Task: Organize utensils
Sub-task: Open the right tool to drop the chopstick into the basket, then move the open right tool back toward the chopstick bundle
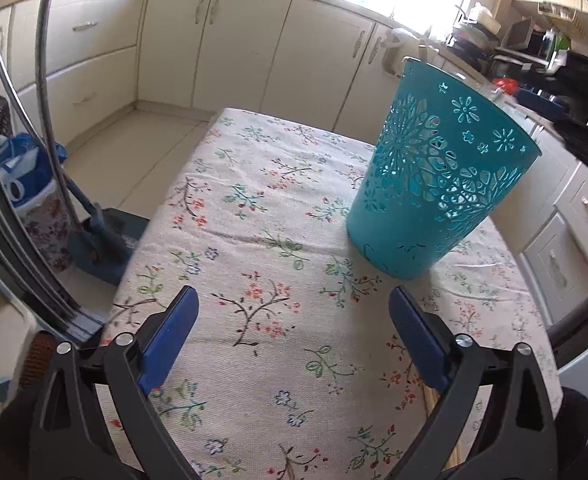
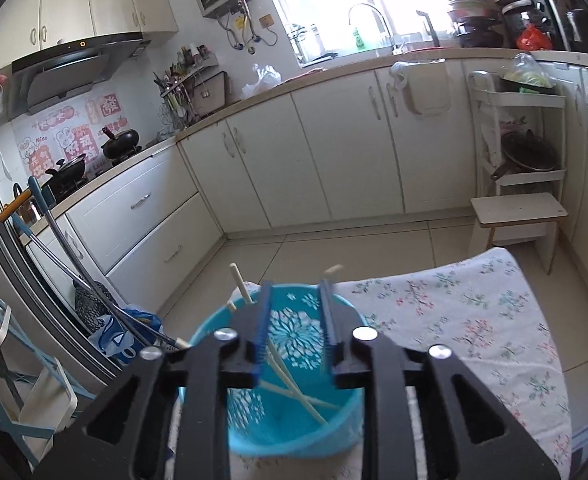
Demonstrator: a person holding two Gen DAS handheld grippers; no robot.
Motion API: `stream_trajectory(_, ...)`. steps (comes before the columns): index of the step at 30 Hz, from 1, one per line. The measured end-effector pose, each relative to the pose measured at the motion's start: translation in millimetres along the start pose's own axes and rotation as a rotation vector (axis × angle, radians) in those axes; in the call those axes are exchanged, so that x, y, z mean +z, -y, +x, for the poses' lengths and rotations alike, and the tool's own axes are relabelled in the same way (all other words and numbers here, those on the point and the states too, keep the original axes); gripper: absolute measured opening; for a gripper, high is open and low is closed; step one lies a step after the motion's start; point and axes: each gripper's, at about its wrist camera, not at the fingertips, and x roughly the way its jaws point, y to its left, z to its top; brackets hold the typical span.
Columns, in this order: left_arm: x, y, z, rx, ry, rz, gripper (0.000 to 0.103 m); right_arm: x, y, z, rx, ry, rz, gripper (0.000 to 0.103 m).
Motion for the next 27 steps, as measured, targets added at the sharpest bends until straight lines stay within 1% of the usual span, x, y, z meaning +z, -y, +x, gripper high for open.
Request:
stream_trajectory(1, 1, 3, -3, 0.040, -0.008, 0.010, 0.094, -6, 1, -15, -0.015, 0.001, -0.006, 0.043)
stream_trajectory(2, 2, 5, -9, 0.075, -0.015, 0.016, 0.095, -12, 2, -26, -0.032, 0.000, -0.010, 0.049)
stream_trajectory(3, 2, 7, -15, 0.092, -0.012, 0.022, 0.095, -21, 3, -40, -0.052, -0.003, -0.012, 0.061)
stream_trajectory(4, 2, 10, -24, 0.104, 0.000, 0.032, 0.095, -29, 4, -50, -0.067, -0.009, -0.012, 0.069)
stream_trajectory(5, 2, 13, -31, 0.108, 0.012, 0.041, 0.095, -42, 5, -64, -0.081, -0.021, -0.016, 0.072)
stream_trajectory(8, 0, 21, -55, 0.121, 0.042, 0.071, 0.095, -74, 9, -85, -0.125, -0.077, -0.015, 0.075)
stream_trajectory(12, -6, 28, -73, 0.134, 0.023, 0.083, 0.095, -117, 16, -94, -0.139, -0.153, 0.015, 0.075)
stream_trajectory(14, -11, 31, -81, 0.141, 0.017, 0.094, 0.095, -137, 17, -89, -0.133, -0.207, 0.025, 0.071)
stream_trajectory(15, -13, 33, -84, 0.152, 0.015, 0.103, 0.095, -146, 16, -85, -0.123, -0.233, 0.030, 0.062)
stream_trajectory(17, -17, 35, -93, 0.161, 0.021, 0.117, 0.095, -163, 14, -78, -0.118, -0.277, 0.026, 0.051)
stream_trajectory(19, -19, 36, -98, 0.178, 0.024, 0.127, 0.095, -173, 10, -70, -0.109, -0.307, 0.019, 0.045)
stream_trajectory(21, -22, 35, -103, 0.187, 0.022, 0.131, 0.095, -183, 6, -64, -0.105, -0.323, 0.007, 0.042)
stream_trajectory(23, -24, 33, -103, 0.185, 0.003, 0.135, 0.095, -188, 2, -56, -0.102, -0.340, -0.001, 0.036)
stream_trajectory(24, -26, 32, -103, 0.185, -0.008, 0.135, 0.095, -190, 0, -52, -0.103, -0.346, -0.002, 0.035)
stream_trajectory(27, -32, 30, -104, 0.160, -0.025, 0.133, 0.095, -191, -2, -44, -0.107, -0.353, -0.007, 0.030)
